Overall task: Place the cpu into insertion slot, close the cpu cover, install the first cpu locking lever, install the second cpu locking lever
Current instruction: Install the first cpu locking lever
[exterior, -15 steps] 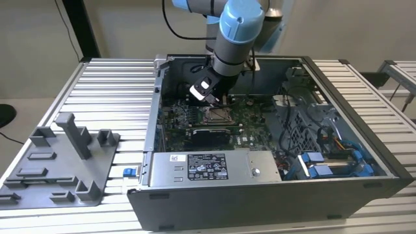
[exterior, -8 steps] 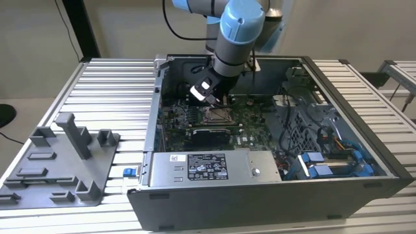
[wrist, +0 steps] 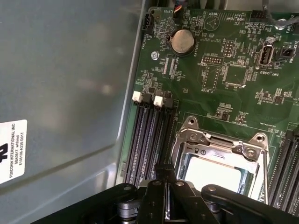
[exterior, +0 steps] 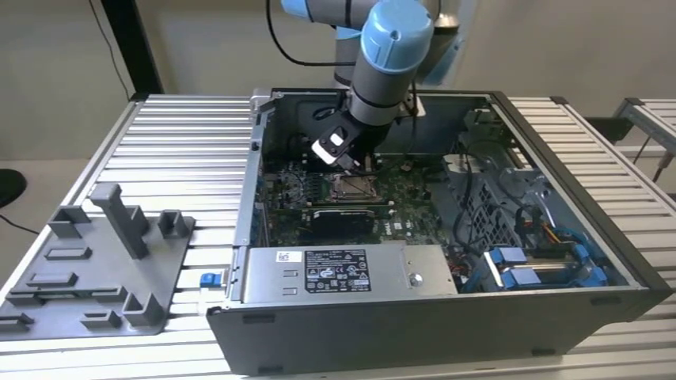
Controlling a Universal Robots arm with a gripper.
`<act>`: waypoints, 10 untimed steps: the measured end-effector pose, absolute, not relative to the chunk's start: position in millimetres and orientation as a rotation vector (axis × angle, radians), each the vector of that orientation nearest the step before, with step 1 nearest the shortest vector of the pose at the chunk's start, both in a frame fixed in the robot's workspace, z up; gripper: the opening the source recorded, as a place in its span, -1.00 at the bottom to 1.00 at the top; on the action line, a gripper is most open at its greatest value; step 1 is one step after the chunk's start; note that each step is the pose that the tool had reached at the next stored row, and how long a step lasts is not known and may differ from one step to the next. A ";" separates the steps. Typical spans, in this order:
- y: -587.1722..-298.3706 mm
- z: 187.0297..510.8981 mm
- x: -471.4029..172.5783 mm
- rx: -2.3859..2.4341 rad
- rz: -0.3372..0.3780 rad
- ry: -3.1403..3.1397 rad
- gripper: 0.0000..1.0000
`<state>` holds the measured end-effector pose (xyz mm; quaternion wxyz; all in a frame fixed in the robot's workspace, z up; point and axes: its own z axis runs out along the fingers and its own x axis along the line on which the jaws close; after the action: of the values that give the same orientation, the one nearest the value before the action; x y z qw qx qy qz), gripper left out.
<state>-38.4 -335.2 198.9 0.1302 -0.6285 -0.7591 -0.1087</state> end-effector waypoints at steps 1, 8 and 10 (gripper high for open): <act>-335.2 198.7 -37.8 -1.826 -0.315 -2.205 -1.00; -335.2 196.1 -35.2 -1.826 -0.315 -2.205 -1.00; -335.2 195.3 -34.3 -1.826 -0.316 -2.205 -1.00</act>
<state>-34.3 -335.2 195.3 0.1302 -0.6285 -0.7591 -0.1086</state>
